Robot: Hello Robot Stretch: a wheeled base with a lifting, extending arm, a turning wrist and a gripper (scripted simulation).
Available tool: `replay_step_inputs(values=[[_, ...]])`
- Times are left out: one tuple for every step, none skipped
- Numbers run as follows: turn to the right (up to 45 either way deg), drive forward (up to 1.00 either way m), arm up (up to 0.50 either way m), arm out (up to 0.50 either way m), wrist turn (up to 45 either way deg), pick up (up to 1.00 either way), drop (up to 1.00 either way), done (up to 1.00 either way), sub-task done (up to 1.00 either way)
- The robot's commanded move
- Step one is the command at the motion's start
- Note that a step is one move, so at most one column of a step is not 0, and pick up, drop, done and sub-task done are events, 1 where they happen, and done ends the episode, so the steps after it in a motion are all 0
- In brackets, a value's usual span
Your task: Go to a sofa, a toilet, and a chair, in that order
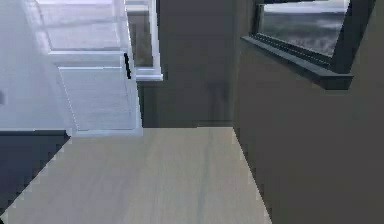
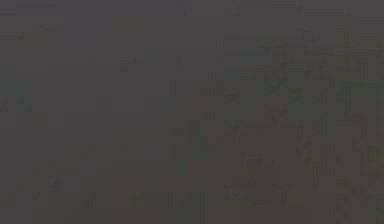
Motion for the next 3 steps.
replay_step_inputs(values=[[0.0, 0.60, 0.00, 0.00, 0.0, 0.00, 0.00, 0.00, 0.00], [-45.0, 0.00, 0.00, 0.00, 0.0, 0.00, 0.00, 0.00, 0.00], [-6.0, 0.00, 0.00, 0.00, 0.0, 0.00, 0.00, 0.00, 0.00]])
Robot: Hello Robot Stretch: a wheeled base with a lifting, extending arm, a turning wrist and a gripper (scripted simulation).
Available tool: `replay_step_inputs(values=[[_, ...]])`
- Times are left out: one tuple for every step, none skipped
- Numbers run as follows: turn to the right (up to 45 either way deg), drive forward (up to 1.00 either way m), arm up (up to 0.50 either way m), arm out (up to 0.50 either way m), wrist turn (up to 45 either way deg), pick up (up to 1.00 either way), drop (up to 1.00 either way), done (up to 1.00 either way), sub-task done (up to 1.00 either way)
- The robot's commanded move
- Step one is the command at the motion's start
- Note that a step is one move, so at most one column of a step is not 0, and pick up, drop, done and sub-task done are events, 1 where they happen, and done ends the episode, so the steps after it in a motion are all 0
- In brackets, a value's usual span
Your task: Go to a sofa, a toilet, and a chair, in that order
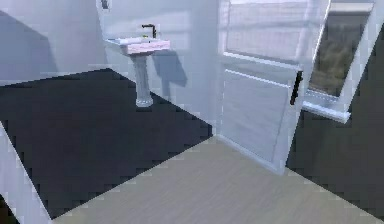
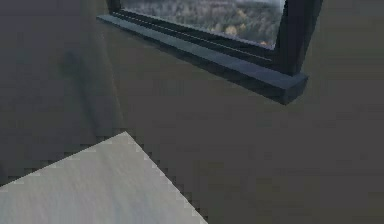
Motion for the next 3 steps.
replay_step_inputs(values=[[0.0, 0.45, 0.00, 0.00, 0.0, 0.00, 0.00, 0.00, 0.00], [-39.0, 0.00, 0.00, 0.00, 0.0, 0.00, 0.00, 0.00, 0.00], [0.0, 1.00, 0.00, 0.00, 0.0, 0.00, 0.00, 0.00, 0.00]])
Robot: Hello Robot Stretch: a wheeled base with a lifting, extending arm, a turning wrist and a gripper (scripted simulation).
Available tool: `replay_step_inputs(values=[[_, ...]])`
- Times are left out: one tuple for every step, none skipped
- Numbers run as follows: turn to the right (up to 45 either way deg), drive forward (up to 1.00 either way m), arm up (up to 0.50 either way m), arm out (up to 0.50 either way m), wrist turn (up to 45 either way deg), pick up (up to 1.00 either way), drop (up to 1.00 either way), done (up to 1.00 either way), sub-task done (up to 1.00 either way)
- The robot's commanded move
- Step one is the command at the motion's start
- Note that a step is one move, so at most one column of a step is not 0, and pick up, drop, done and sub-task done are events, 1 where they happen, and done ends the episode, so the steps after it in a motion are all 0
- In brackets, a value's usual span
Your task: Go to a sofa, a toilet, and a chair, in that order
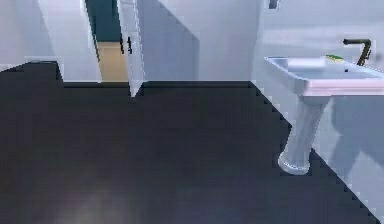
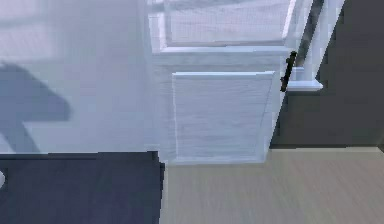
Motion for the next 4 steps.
replay_step_inputs(values=[[0.0, 0.35, 0.00, 0.00, 0.0, 0.00, 0.00, 0.00, 0.00], [-21.0, 0.00, 0.00, 0.00, 0.0, 0.00, 0.00, 0.00, 0.00], [0.0, 0.45, 0.00, 0.00, 0.0, 0.00, 0.00, 0.00, 0.00], [-45.0, 0.00, 0.00, 0.00, 0.0, 0.00, 0.00, 0.00, 0.00]])
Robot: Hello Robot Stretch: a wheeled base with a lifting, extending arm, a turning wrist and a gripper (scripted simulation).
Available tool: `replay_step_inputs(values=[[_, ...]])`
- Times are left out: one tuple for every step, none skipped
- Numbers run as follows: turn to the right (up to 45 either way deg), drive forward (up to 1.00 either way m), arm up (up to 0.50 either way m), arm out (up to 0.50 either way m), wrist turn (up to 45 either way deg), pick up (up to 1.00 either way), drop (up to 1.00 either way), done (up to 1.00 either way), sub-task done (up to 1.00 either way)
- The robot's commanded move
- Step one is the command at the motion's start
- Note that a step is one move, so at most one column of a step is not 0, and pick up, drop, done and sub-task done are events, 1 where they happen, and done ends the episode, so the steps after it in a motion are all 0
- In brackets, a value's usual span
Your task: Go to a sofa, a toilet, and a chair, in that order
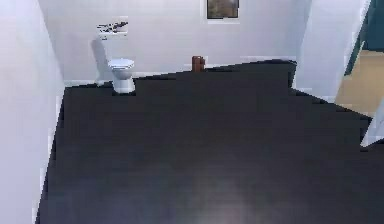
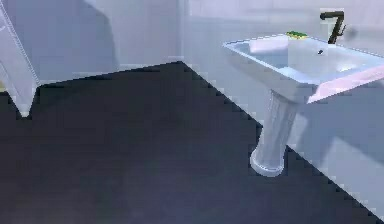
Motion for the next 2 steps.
replay_step_inputs(values=[[-27.0, 0.00, 0.00, 0.00, 0.0, 0.00, 0.00, 0.00, 0.00], [0.0, 1.00, 0.00, 0.00, 0.0, 0.00, 0.00, 0.00, 0.00]])
